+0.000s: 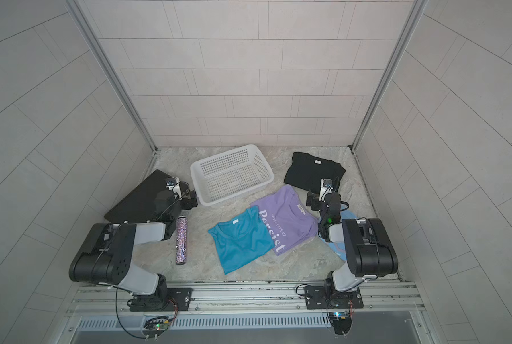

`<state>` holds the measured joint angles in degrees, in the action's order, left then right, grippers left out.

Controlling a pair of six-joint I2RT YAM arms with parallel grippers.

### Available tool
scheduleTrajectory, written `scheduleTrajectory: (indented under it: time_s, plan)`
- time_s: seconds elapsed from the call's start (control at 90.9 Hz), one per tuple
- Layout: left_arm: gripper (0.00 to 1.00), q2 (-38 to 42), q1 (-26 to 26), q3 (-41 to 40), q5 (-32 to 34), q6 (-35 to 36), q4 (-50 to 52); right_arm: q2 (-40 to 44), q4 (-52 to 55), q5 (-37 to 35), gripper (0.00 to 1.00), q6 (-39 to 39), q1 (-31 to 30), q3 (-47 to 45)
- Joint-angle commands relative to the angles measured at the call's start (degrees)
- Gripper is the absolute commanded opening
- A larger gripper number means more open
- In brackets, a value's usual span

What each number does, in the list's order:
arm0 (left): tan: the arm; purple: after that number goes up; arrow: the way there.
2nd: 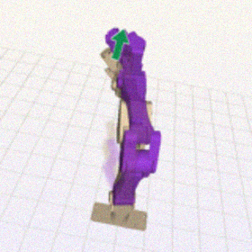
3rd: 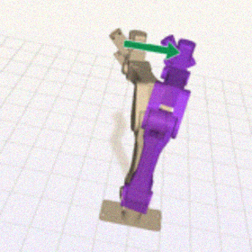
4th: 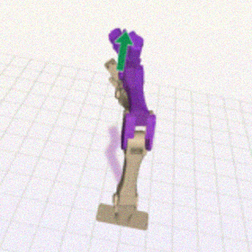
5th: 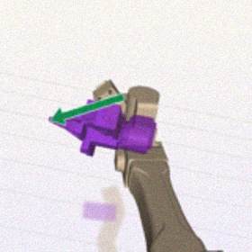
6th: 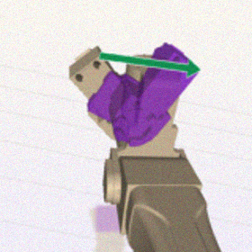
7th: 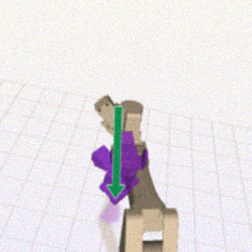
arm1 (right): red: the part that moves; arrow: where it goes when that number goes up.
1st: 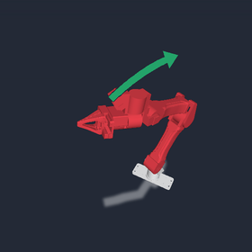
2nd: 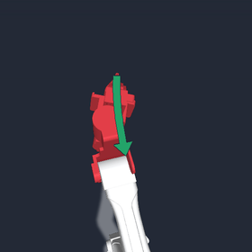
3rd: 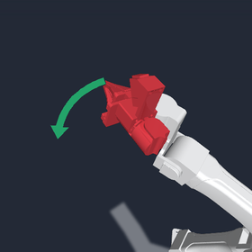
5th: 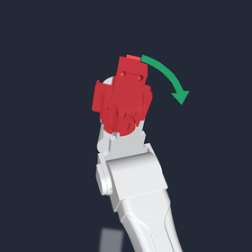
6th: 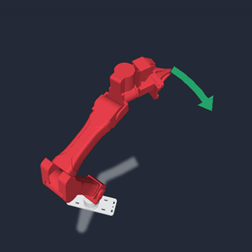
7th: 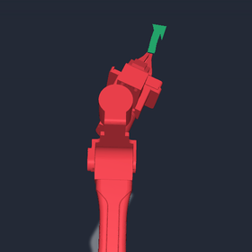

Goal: Put the folded t-shirts into the basket
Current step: Pick up the T-shirt from the center of the board.

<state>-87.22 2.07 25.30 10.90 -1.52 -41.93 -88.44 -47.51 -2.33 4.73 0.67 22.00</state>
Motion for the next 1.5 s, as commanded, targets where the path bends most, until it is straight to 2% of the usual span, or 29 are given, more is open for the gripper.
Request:
scheduleTrajectory:
  time_s: [0.0, 0.132, 0.264, 0.319, 0.374, 0.495, 0.572, 1.255, 1.343, 1.486]
  plan:
    - [1.00, -0.5, 0.4, 0.4, -0.6, 0.2, 0.0, 0.6, 0.2, -0.6, 1.00, -0.5, -0.4, 1.0]
    - [1.00, -0.5, 0.3, 0.3, -1.1, 0.3, -0.1, 0.6, 0.2, -0.6, 1.00, -0.5, -0.3, 1.0]
    - [1.00, 0.6, -0.1, -2.6, -12.0, 4.7, -4.5, 0.7, 0.0, -0.4, 1.00, -0.4, -0.1, 0.9]
    - [1.00, 0.9, -0.1, -4.1, -13.8, 5.4, -6.7, 0.7, -0.2, -1.1, 1.00, -0.1, -0.1, 0.7]
    - [1.00, 0.9, -0.1, -4.4, -12.5, 4.8, -7.1, 0.7, -0.9, -2.4, 1.00, 0.3, -0.2, 0.4]
    - [1.00, -0.5, -0.4, 0.5, -2.4, 0.0, 0.4, 0.7, -1.6, -5.6, 1.00, 0.8, -0.7, 0.0]
    - [1.00, -0.3, -0.4, 0.0, -4.1, 0.7, -0.4, 0.7, -1.1, -5.3, 1.00, 0.4, -0.9, 0.3]
    - [1.00, -0.3, -0.5, 0.2, -3.9, 0.5, -0.2, 1.4, 0.7, -2.0, 1.00, -0.2, -0.5, 1.7]
    - [1.00, 1.6, -0.9, 1.5, -1.8, -0.9, 3.8, 6.4, 13.6, -3.7, 1.00, 0.6, -0.6, 6.6]
    - [1.00, 8.2, -3.5, 9.3, -3.7, -2.5, 22.8, 12.4, 41.1, -4.2, 1.00, -0.3, -0.5, 21.2]
